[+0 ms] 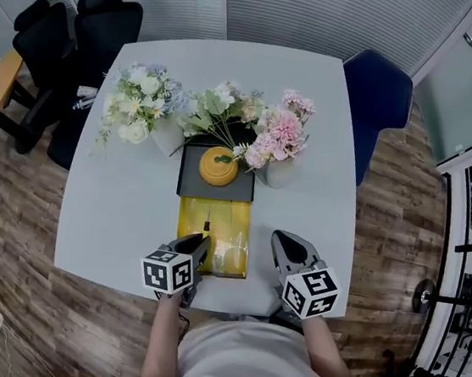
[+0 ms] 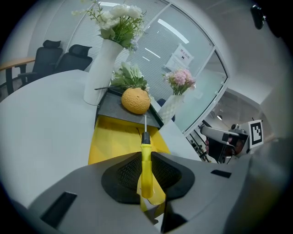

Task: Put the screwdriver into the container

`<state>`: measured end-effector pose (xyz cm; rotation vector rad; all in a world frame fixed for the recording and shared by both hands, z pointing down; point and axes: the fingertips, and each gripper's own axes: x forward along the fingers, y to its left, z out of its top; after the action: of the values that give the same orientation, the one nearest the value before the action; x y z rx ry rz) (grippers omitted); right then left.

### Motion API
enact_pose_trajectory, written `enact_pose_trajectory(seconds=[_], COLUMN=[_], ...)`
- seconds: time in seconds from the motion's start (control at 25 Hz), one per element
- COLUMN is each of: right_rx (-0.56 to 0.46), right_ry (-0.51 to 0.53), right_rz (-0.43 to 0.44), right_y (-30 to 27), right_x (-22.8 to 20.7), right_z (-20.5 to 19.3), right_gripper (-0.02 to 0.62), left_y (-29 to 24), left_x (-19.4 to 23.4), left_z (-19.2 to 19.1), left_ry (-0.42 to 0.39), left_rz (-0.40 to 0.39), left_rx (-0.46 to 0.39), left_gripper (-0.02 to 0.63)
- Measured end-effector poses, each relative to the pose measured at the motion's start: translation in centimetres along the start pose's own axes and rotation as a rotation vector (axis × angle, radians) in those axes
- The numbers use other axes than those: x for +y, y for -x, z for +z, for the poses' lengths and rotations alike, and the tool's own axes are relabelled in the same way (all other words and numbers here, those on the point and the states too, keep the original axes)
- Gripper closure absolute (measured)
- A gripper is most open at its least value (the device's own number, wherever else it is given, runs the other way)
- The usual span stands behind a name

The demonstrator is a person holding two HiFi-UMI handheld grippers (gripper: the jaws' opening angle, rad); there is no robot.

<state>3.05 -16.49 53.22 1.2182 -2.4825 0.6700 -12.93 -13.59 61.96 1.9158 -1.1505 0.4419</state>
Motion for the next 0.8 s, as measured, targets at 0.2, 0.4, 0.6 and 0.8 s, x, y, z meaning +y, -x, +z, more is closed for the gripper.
enact_pose_trajectory(seconds=[0.2,0.4,0.6,0.8], right_rx=[0.017,0.027,0.046,0.058], right_ry=[-0.002,-0.008,-0.015,-0.023], right_rz=[0.001,-0.002,-0.003,-0.003], right_y=[-0.6,-1.2,-1.7,-2.1], right_x=[-0.4,-1.1,-1.6,-1.9], right_z=[-0.4,-0.6,-0.9,-1.2], right_gripper=[0.580,0.580,0.580,0.580], left_y=[-0.9,-1.7,-2.6,-3.2], left_x=[0.4,0.9,1.1,1.3], left_z=[-0.8,-1.5,-2.2,-2.8], left_ry=[-0.024,-0.025,-0.036,-0.052], left_rz=[0.024,0.031,0.049,0.071], left_rx=[0.072,0.129,0.194,0.254], left_gripper=[0.541,0.540,0.540,0.541])
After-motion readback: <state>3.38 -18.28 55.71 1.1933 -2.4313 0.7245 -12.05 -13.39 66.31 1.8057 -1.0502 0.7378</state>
